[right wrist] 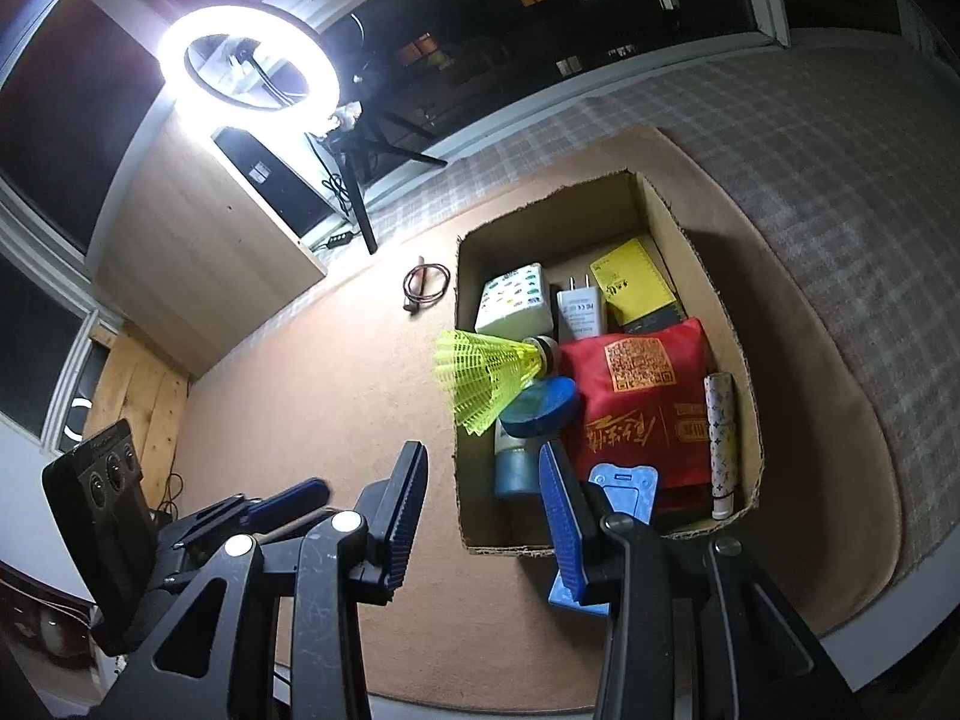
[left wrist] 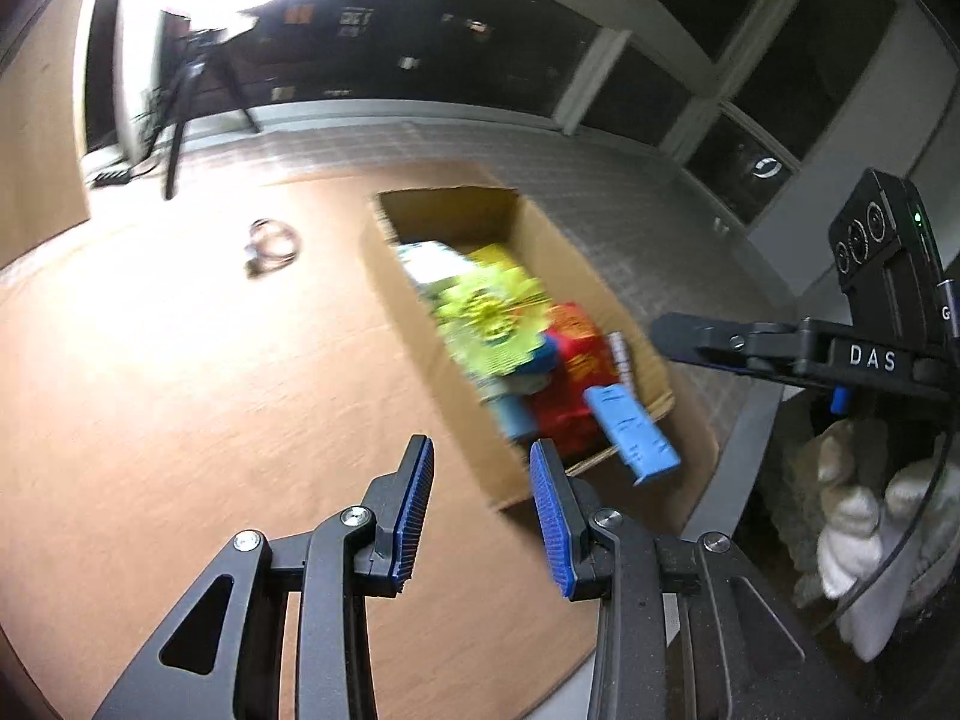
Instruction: Organize objects
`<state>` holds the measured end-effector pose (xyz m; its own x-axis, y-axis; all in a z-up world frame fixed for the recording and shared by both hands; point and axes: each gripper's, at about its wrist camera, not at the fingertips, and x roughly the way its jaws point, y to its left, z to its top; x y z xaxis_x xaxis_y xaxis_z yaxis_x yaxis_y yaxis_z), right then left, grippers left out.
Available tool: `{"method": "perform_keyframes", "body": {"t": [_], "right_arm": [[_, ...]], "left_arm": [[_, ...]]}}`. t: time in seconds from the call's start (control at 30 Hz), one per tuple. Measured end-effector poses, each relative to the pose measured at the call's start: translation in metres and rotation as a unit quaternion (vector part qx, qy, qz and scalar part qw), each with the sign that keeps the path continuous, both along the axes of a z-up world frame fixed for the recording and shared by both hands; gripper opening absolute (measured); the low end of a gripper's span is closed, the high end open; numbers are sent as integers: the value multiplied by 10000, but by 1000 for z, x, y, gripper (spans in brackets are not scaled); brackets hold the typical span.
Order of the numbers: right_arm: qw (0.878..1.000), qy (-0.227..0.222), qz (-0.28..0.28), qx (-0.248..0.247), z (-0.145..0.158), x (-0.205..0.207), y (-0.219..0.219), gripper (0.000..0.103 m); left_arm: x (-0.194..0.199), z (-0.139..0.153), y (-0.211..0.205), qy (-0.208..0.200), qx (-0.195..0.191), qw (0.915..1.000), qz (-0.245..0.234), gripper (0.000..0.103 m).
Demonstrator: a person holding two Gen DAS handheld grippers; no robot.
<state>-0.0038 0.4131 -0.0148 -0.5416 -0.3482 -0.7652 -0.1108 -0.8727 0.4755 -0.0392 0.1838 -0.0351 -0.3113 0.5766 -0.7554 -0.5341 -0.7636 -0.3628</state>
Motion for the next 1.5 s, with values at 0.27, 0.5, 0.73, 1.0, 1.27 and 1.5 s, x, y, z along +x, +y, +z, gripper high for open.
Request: {"method": "perform_keyframes", "body": {"t": [0.27, 0.5, 0.73, 1.0, 1.27, 1.5], "right_arm": [[10000, -34, -76, -2, 0, -4, -3, 36], [9998, 111, 161, -74, 11, -30, -35, 36], [9987, 185, 455, -116, 19, -65, -74, 36], [9983, 204, 538, -53, 25, -48, -78, 36], [9995, -93, 76, 287, 9, 31, -31, 35], [9984, -493, -89, 254, -30, 72, -21, 20]], "left_arm": [[1, -11, -54, -134, -86, 9989, 436, 36], [2, -9, -101, -87, -149, 9965, 823, 36], [3, -7, -139, -97, -138, 9934, 1135, 36], [8, -10, -171, -129, -180, 9913, 1298, 36], [4, -23, -148, -274, -180, 9949, 953, 36], [7, -26, -103, -269, -220, 9985, 433, 36]]}}
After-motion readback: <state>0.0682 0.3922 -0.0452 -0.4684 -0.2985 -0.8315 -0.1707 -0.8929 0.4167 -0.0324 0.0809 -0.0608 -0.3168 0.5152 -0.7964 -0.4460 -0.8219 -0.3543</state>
